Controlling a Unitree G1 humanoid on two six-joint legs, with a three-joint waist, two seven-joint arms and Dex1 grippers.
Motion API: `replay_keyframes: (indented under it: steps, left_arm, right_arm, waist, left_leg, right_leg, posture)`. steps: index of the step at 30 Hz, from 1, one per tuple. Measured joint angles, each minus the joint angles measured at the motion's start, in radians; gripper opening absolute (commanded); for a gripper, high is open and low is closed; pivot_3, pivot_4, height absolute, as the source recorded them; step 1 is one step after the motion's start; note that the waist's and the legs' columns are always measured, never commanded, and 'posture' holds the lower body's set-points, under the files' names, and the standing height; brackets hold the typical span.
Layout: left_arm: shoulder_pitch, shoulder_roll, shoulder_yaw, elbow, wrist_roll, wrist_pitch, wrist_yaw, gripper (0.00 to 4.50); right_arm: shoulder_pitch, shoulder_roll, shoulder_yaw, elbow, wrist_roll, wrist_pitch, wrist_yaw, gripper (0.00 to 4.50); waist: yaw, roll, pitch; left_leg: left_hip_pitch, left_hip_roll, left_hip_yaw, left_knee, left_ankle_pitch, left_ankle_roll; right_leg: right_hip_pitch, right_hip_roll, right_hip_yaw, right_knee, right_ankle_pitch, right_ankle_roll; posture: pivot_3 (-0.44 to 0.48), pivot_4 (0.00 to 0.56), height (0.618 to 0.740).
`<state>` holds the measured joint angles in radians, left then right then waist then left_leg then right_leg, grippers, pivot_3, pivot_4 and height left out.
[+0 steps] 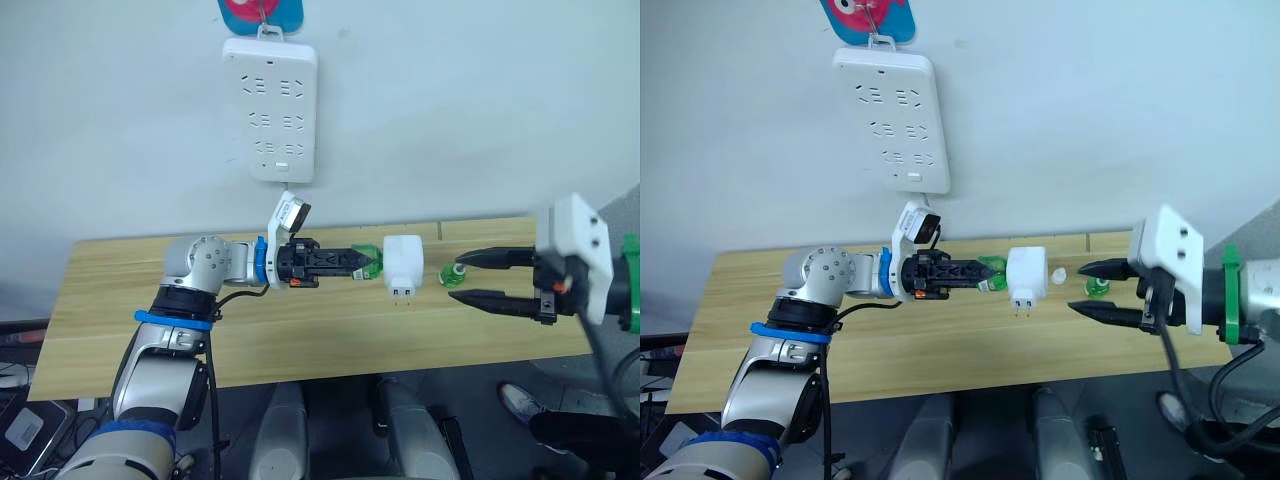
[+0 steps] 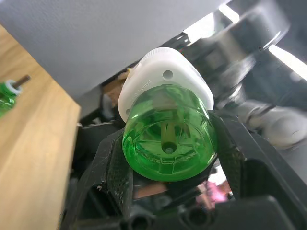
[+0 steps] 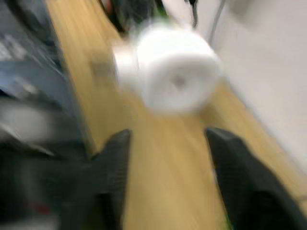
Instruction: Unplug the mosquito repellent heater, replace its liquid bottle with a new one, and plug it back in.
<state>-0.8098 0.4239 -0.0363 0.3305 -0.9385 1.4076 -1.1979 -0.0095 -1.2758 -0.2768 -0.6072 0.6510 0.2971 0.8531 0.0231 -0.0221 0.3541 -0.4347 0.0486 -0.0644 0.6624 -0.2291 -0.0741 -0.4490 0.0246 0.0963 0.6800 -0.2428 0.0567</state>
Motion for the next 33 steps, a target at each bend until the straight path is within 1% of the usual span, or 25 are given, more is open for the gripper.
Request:
replay_keyframes:
  steps: [2,3,6,8,13,15,18,21,23,26,29,32,33]
  left_arm:
    - [-0.012,-0.008,0.013,0.015,-0.007,0.052,0.015,2.28]
    - [-0.017,-0.017,0.025,0.019,-0.014,0.086,0.028,2.28]
    - [-0.022,-0.036,0.034,0.010,-0.038,0.150,0.050,2.28]
    - [-0.027,-0.041,0.047,0.010,-0.042,0.168,0.066,2.28]
    - [-0.034,-0.059,0.078,0.012,-0.042,0.180,0.098,2.28]
    - [-0.035,-0.069,0.083,0.011,-0.043,0.182,0.106,2.28]
    - [-0.034,-0.073,0.084,0.011,-0.044,0.185,0.111,2.28]
    - [-0.034,-0.074,0.084,0.001,-0.046,0.199,0.119,2.28]
    - [-0.034,-0.075,0.084,-0.007,-0.050,0.200,0.119,2.28]
    - [-0.033,-0.076,0.084,-0.007,-0.052,0.201,0.123,2.28]
    - [-0.026,-0.076,0.084,-0.011,-0.057,0.200,0.124,2.28]
    - [-0.017,-0.073,0.085,-0.027,-0.062,0.199,0.124,2.28]
    - [-0.010,-0.073,0.086,-0.035,-0.063,0.198,0.124,2.63]
  right_arm:
    - [-0.003,0.059,0.030,0.073,-0.210,-0.252,0.037,4.32]
    - [-0.030,0.113,0.055,0.120,-0.306,-0.405,0.042,4.49]
    - [-0.098,0.237,0.113,0.224,-0.453,-0.702,0.040,4.49]
    - [-0.117,0.262,0.134,0.253,-0.493,-0.810,0.048,4.49]
    - [-0.194,0.323,0.196,0.280,-0.561,-0.932,0.046,4.49]
    - [-0.228,0.337,0.224,0.285,-0.588,-0.944,0.040,4.49]
    - [-0.242,0.342,0.236,0.288,-0.600,-0.945,0.040,4.49]
    - [-0.289,0.369,0.271,0.292,-0.659,-0.949,0.029,4.49]
    - [-0.295,0.377,0.285,0.293,-0.682,-0.954,0.025,4.49]
    - [-0.299,0.388,0.310,0.301,-0.711,-0.964,0.017,3.90]
    - [-0.314,0.389,0.310,0.301,-0.708,-0.965,0.011,2.95]
    - [-0.314,0.389,0.310,0.301,-0.709,-0.972,0.010,2.97]
    - [-0.314,0.389,0.311,0.301,-0.709,-0.976,0.010,2.97]
  waist:
    - [-0.005,0.000,0.000]
    - [-0.010,-0.001,0.000]
    - [-0.023,-0.001,0.000]
    - [-0.025,-0.001,0.000]
    - [-0.025,-0.001,0.000]
    - [-0.024,-0.001,0.000]
    - [-0.024,-0.001,0.000]
    - [-0.024,-0.001,0.000]
    - [-0.024,-0.001,0.000]
    - [-0.024,-0.001,0.000]
    - [-0.024,-0.001,0.000]
    - [-0.024,-0.001,0.000]
    - [-0.024,-0.001,0.000]
  left_leg:
    - [0.000,-0.002,0.001,0.001,0.000,0.000]
    - [0.001,-0.002,0.001,0.001,0.000,0.000]
    - [0.002,-0.003,0.000,0.001,0.002,-0.002]
    - [0.002,-0.003,0.000,0.001,0.002,-0.003]
    - [0.004,-0.004,-0.002,0.001,0.003,-0.004]
    - [0.004,-0.005,-0.003,0.001,0.003,-0.005]
    - [0.004,-0.006,-0.004,0.001,0.004,-0.005]
    - [0.004,-0.006,-0.004,0.001,0.005,-0.007]
    - [0.004,-0.006,-0.005,0.001,0.005,-0.008]
    - [0.004,-0.007,-0.006,0.001,0.006,-0.009]
    - [0.004,-0.007,-0.006,0.001,0.006,-0.010]
    - [0.004,-0.007,-0.007,0.001,0.007,-0.010]
    - [0.004,-0.007,-0.007,0.001,0.007,-0.010]
  right_leg:
    - [0.000,-0.003,0.001,0.001,0.000,0.001]
    - [0.002,-0.003,0.000,0.000,0.000,0.001]
    - [0.003,-0.005,0.000,0.002,0.000,0.001]
    - [0.004,-0.005,0.000,0.002,0.002,-0.001]
    - [0.006,-0.006,-0.002,0.003,0.002,-0.002]
    - [0.007,-0.007,-0.003,0.003,0.003,-0.002]
    - [0.007,-0.008,-0.003,0.003,0.003,-0.003]
    - [0.007,-0.008,-0.004,0.003,0.003,-0.003]
    - [0.007,-0.008,-0.005,0.003,0.003,-0.003]
    - [0.008,-0.009,-0.006,0.003,0.003,-0.004]
    - [0.008,-0.009,-0.006,0.003,0.003,-0.004]
    - [0.008,-0.009,-0.007,0.003,0.003,-0.004]
    - [0.008,-0.009,-0.007,0.003,0.003,-0.004]
  posture:
    - [0.108,0.315,0.740]
    - [0.108,0.315,0.740]
    - [0.118,0.319,0.740]
    - [0.120,0.319,0.740]
    - [0.124,0.319,0.740]
    - [0.123,0.318,0.740]
    - [0.120,0.316,0.740]
    - [0.118,0.312,0.740]
    - [0.118,0.312,0.740]
    - [0.120,0.309,0.740]
    - [0.120,0.305,0.740]
    - [0.125,0.297,0.740]
    - [0.125,0.297,0.740]
